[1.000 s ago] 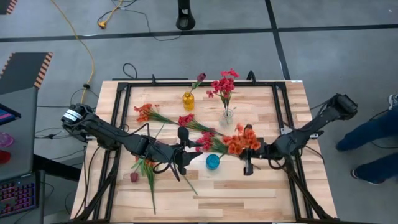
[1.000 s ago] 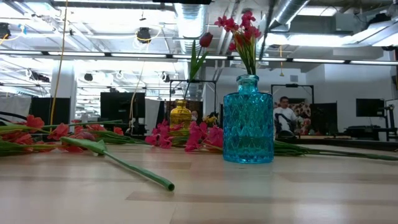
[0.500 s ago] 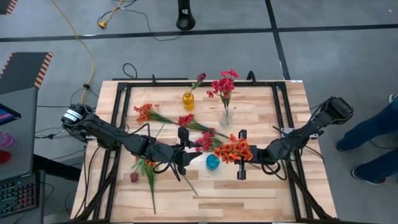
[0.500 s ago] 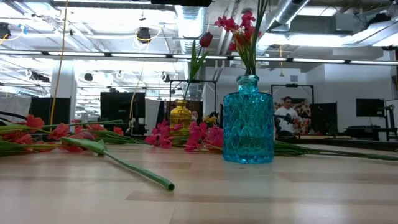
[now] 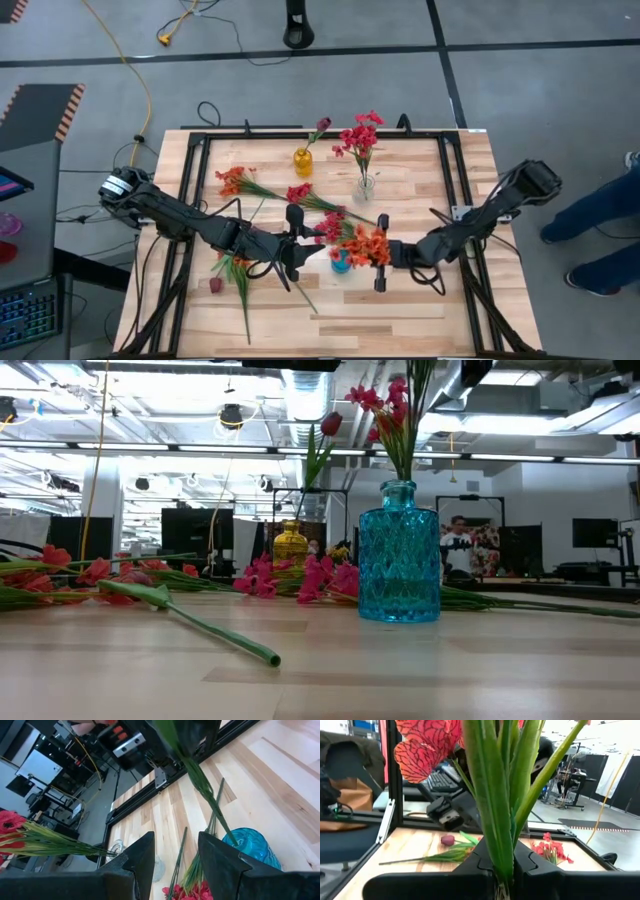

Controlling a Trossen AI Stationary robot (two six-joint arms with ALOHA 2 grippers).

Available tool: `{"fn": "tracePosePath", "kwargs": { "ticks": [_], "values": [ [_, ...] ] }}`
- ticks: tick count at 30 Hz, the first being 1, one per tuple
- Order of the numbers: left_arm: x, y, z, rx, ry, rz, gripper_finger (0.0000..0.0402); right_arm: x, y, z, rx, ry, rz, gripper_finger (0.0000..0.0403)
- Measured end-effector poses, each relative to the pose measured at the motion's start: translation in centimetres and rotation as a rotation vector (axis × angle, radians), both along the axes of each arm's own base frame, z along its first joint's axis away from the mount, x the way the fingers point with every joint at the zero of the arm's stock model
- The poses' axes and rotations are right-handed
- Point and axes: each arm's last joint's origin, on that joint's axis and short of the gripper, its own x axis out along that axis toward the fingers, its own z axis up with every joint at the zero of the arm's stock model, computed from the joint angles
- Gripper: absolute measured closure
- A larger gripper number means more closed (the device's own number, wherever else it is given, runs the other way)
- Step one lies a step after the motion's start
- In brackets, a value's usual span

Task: Sort flowers into vase by color
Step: Put the bottom right orange flowers into the blue vase

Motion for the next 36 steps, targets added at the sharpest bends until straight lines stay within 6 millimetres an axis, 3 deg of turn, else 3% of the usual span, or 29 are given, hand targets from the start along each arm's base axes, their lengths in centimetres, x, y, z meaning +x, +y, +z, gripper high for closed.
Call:
{"fn": "tracePosePath", "kwargs": {
  "ticks": [11, 18, 29, 36],
  "values": [
    [0.0, 0.0, 0.0, -0.008, -0.002, 0.001, 0.0262, 1.0, 0.6, -2.5, -0.051, 0.086, -0.002, 0.0362],
    [0.0, 0.0, 0.0, -0.008, -0.002, 0.001, 0.0262, 1.1, 0.4, -3.1, -0.073, 0.125, -0.008, 0.0357],
    [0.0, 0.0, 0.0, -0.005, 0.004, 0.002, 0.0262, 1.1, 0.4, -3.1, -0.073, 0.124, -0.007, 0.0313],
    [0.0, 0.0, -0.1, -0.005, 0.004, 0.002, 0.0262, 1.1, 0.4, -3.1, -0.059, 0.123, -0.006, 0.0251]
  ]
}}
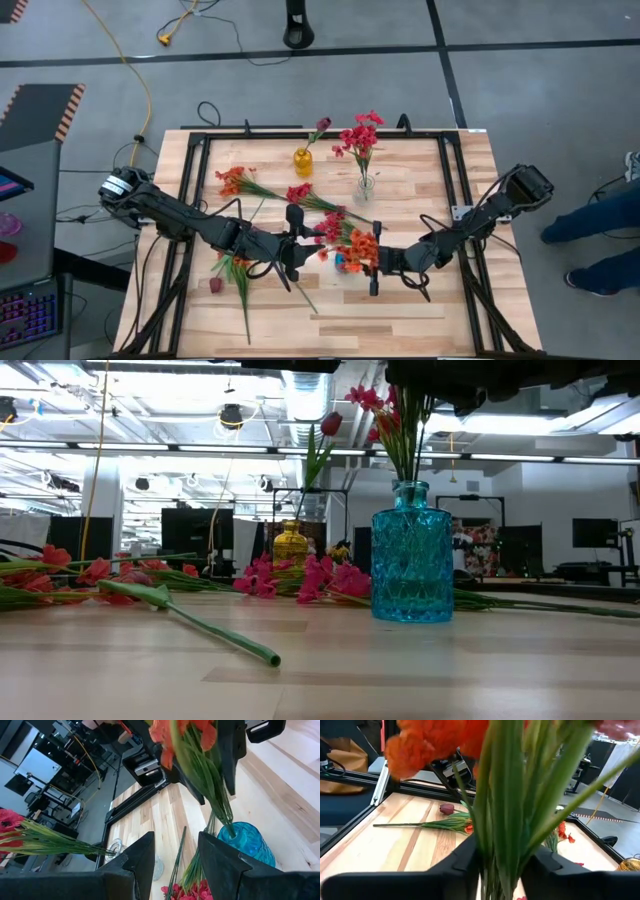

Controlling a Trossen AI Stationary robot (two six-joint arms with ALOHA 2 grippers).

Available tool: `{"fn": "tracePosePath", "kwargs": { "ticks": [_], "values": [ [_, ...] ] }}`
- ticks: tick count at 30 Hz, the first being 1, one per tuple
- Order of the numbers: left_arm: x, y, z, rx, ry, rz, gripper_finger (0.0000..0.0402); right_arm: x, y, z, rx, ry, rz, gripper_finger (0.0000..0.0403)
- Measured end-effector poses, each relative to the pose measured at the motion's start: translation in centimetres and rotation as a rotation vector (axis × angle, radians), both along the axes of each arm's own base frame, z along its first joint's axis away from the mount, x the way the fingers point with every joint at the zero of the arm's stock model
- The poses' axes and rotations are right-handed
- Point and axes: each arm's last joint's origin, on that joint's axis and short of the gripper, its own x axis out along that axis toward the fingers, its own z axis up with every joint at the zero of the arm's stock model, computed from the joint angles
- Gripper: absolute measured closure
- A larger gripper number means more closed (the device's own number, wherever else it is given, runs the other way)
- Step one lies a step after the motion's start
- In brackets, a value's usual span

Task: Sort flowers into vase by color
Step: Put the bottom right orange flowers into the blue vase

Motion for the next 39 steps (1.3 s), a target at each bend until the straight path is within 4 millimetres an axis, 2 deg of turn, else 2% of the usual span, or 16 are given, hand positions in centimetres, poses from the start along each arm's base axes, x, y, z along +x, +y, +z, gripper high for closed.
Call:
{"fn": "tracePosePath", "kwargs": {
  "ticks": [6, 10, 22, 29, 36, 39],
  "values": [
    [0.0, 0.0, 0.0, 0.001, 0.0, 0.0, 0.0262, 0.0, 0.0, -0.1, 0.098, -0.005, -0.006, 0.0186],
    [0.0, 0.0, 0.0, 0.001, 0.0, 0.001, 0.0262, 0.0, 0.0, -0.1, 0.12, 0.0, -0.008, 0.0161],
    [0.0, 0.0, -0.1, 0.003, 0.006, 0.001, 0.0262, -1.1, -0.6, 0.3, 0.252, 0.088, -0.037, 0.0156],
    [0.0, 0.0, -0.1, 0.004, 0.006, 0.002, 0.0262, -2.4, -1.4, 1.1, 0.274, 0.163, -0.06, 0.0156],
    [0.0, 0.0, -0.1, 0.004, 0.006, 0.004, 0.0262, -4.0, -1.9, 1.4, 0.222, 0.262, -0.065, 0.0156],
    [0.0, 0.0, -0.1, 0.005, 0.006, 0.004, 0.0262, -4.7, -2.2, 1.5, 0.261, 0.3, -0.083, 0.0157]
  ]
}}
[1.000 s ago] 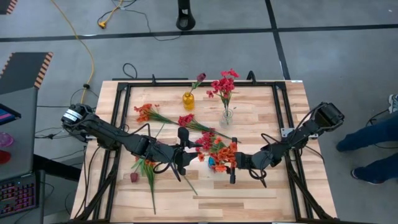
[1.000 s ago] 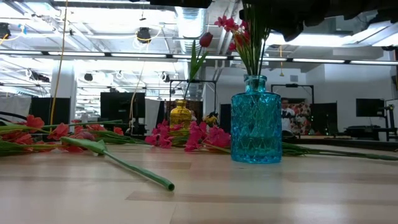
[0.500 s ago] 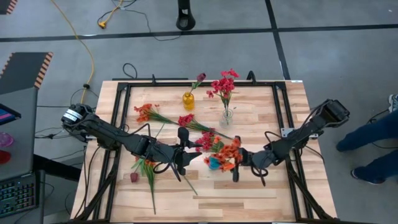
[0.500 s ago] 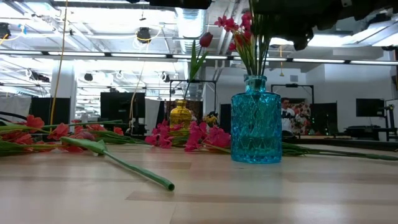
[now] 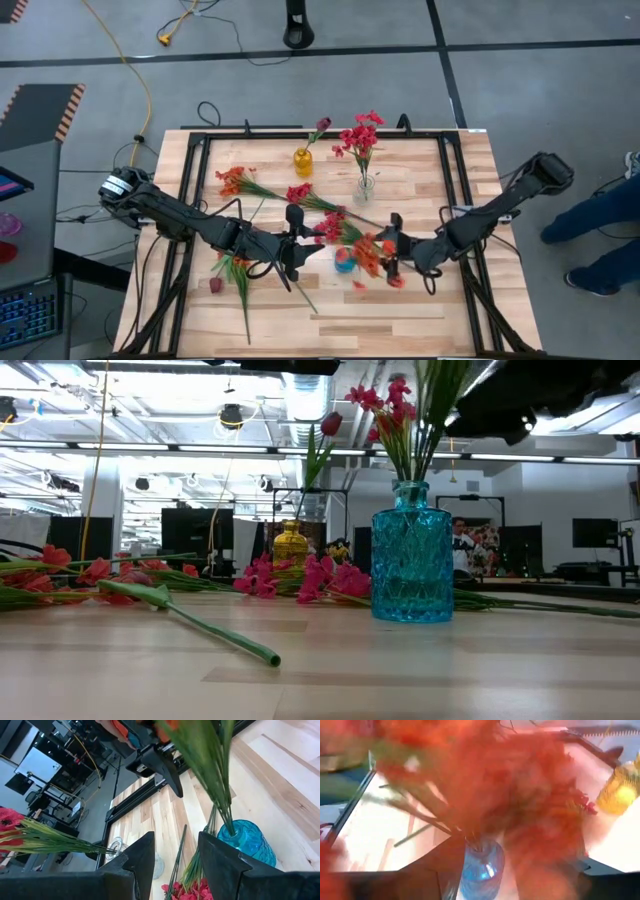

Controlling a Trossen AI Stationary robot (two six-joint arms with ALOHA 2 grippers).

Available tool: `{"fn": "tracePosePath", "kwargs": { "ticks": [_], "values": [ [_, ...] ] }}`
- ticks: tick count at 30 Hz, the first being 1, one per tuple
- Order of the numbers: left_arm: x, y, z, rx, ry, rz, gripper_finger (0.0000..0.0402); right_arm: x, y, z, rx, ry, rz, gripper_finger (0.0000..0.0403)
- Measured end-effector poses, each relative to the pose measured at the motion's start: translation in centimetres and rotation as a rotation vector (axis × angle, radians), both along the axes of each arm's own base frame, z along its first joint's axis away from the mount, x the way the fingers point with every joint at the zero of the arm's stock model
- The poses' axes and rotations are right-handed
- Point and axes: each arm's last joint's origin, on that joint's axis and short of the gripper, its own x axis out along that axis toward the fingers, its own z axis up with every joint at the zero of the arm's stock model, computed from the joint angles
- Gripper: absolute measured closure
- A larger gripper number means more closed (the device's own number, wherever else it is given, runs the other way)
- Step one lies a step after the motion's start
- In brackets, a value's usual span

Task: Sort flowers into vase by color
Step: Put the bottom right orange flowers into the blue vase, then put the bottom red flowers into the transparent vase

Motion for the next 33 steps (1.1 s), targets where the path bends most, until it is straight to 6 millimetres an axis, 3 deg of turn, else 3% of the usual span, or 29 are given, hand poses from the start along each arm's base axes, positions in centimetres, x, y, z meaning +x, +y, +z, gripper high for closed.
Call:
{"fn": "tracePosePath", "kwargs": {
  "ticks": [13, 22, 33],
  "values": [
    [0.0, 0.0, -0.1, -0.008, 0.007, 0.003, 0.0262, -1.9, -1.1, -2.9, 0.108, 0.316, -0.118, 0.0158],
    [0.0, 0.0, -0.1, -0.008, 0.006, 0.003, 0.0262, -0.6, -1.0, -5.9, 0.039, 0.429, -0.163, 0.0158],
    [0.0, 0.0, -0.1, -0.008, 0.006, 0.002, 0.0262, 1.3, -3.1, -9.0, 0.074, 0.564, -0.236, 0.0159]
  ]
}}
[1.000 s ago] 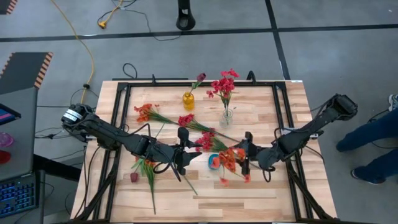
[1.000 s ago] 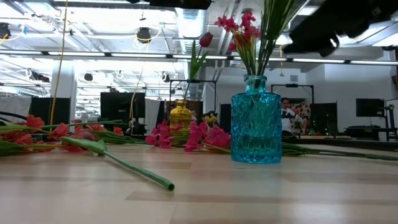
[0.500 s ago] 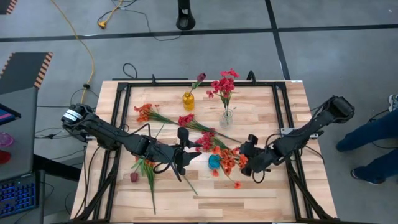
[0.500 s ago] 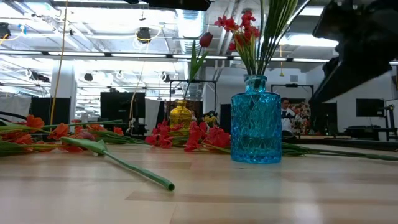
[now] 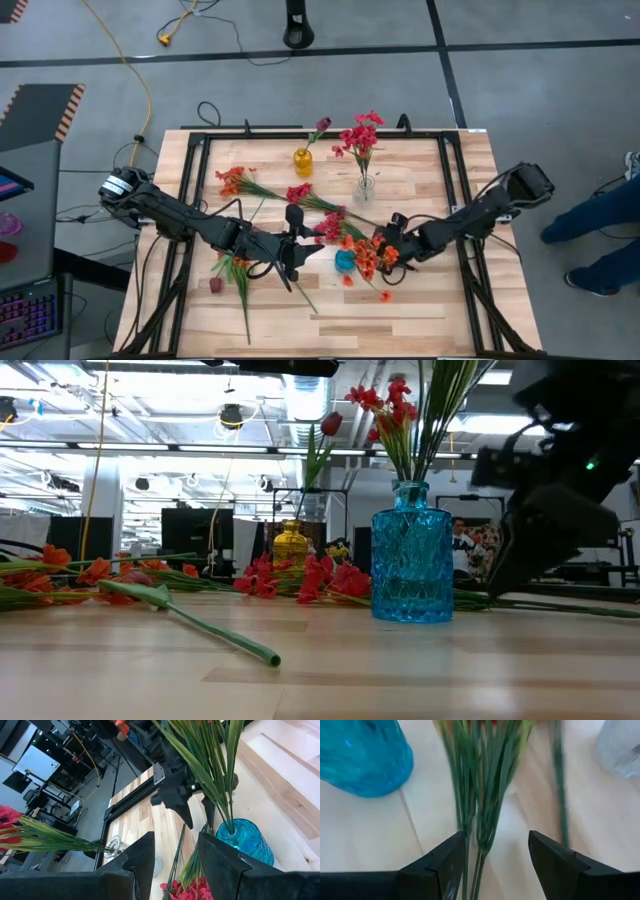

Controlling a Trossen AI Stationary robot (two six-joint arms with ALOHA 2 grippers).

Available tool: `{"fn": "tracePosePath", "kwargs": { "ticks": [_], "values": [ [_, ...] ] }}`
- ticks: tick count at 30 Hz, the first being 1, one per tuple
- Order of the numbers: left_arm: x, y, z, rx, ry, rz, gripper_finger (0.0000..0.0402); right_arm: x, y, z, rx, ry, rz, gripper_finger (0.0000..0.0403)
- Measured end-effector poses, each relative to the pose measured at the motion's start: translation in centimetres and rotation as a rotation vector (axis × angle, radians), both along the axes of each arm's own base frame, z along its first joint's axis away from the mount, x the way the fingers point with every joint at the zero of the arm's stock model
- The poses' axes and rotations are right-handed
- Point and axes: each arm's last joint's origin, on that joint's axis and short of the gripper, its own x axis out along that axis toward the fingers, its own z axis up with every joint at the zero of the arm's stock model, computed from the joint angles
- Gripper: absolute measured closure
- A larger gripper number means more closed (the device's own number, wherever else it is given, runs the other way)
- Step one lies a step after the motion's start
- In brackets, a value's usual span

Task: Sort flowers into vase by color
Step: Put the bottom red flowers into the transparent vase

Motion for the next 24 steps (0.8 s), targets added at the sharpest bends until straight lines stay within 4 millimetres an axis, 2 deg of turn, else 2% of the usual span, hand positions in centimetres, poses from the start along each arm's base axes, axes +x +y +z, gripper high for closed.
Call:
{"fn": "tracePosePath", "kwargs": {
  "ticks": [9, 12, 24],
  "values": [
    [0.0, 0.0, 0.0, -0.003, -0.001, -0.001, 0.0262, 0.8, -1.2, -1.3, 0.06, 0.069, -0.024, 0.016],
    [0.0, 0.0, 0.0, -0.003, 0.0, -0.001, 0.0262, 0.8, -1.2, -1.3, 0.084, 0.078, -0.014, 0.0179],
    [0.0, 0.0, 0.0, -0.004, -0.001, -0.001, 0.0262, 0.5, -1.2, -0.8, 0.124, 0.082, 0.005, 0.0368]
  ]
}}
